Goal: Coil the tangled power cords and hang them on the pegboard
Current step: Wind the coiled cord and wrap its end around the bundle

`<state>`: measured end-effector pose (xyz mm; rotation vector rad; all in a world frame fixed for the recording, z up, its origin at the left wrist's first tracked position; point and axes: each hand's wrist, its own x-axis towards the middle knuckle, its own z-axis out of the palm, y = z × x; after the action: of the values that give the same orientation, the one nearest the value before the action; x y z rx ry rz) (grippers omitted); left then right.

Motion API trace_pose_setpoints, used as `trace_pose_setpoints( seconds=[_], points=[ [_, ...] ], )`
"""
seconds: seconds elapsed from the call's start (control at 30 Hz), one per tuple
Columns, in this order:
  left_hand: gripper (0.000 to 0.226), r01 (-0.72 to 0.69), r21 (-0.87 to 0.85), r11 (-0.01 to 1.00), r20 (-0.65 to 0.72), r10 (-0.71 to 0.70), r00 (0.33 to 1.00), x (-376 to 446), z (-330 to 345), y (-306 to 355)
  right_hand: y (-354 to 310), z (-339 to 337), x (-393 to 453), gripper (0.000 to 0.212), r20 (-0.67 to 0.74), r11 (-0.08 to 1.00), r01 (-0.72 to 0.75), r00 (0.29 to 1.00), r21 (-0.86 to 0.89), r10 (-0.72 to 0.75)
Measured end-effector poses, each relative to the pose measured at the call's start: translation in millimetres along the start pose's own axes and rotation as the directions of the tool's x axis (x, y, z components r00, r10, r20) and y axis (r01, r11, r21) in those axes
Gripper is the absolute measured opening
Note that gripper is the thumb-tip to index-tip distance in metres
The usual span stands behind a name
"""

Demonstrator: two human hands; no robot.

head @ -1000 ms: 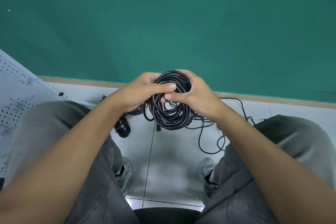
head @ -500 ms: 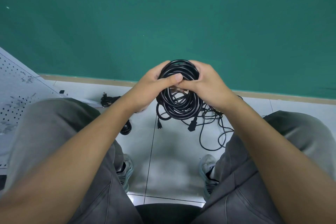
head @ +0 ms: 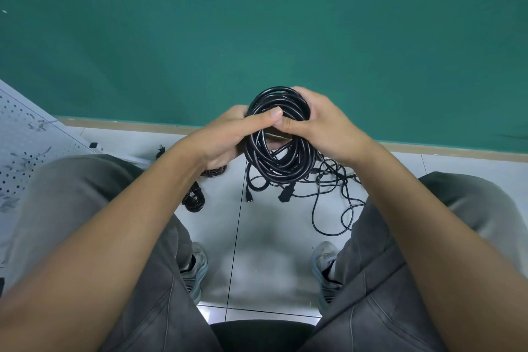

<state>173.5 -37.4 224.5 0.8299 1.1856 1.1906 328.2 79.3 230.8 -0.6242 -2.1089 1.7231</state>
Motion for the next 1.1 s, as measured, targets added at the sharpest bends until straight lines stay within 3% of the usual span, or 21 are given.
trace_pose_setpoints(
  seconds=[0.1,0.17,0.37,0.53,0.7,0.9,0.97,1.03,1.1],
  points=[
    [0.031,-0.032,0.150,0.988,-0.072,0.044,0.996,0.0,-3.5,1.3,2.1,-1.9,2.9,0.028,0.010,0.987,0.014,1.000,-0.161,-0.013],
    [0.022,-0.061,0.180,0.982,-0.084,0.078,0.993,-0.1,-4.8,0.7,4.1,-0.7,3.4,0.030,0.045,0.988,0.002,0.999,-0.154,0.005],
    [0.036,-0.083,0.059,0.995,-0.104,0.089,0.991,0.9,-12.2,-2.2,7.9,2.3,-3.1,0.034,0.017,0.988,-0.100,0.995,0.117,0.099],
    [0.030,-0.062,-0.043,0.997,-0.112,0.057,0.992,1.8,-16.4,-1.7,17.3,10.5,-2.3,0.023,-0.002,0.997,-0.083,0.997,-0.006,0.083],
    [0.027,0.026,0.041,0.999,-0.008,-0.025,1.000,-6.2,-24.3,9.4,18.6,8.7,-4.2,0.023,0.110,0.992,-0.054,0.992,-0.115,0.067],
    [0.036,0.010,-0.118,0.993,-0.038,-0.015,0.999,-4.2,-15.2,-3.4,10.1,5.2,-6.0,0.024,0.092,0.994,-0.065,0.993,-0.084,0.073],
    [0.037,-0.002,-0.157,0.988,-0.069,-0.009,0.998,-0.2,-11.9,-2.3,8.4,-0.5,-9.3,0.039,0.083,0.980,-0.128,0.986,-0.153,0.142],
    [0.035,-0.005,-0.161,0.987,-0.137,-0.018,0.990,2.3,-11.8,0.2,7.1,-6.9,-13.5,0.058,0.067,0.927,-0.167,0.977,-0.334,0.200],
    [0.037,0.002,-0.149,0.989,-0.204,-0.033,0.979,3.7,-15.2,1.0,6.8,-15.4,-16.9,0.060,0.039,0.876,-0.145,0.982,-0.461,0.183]
  ],
)
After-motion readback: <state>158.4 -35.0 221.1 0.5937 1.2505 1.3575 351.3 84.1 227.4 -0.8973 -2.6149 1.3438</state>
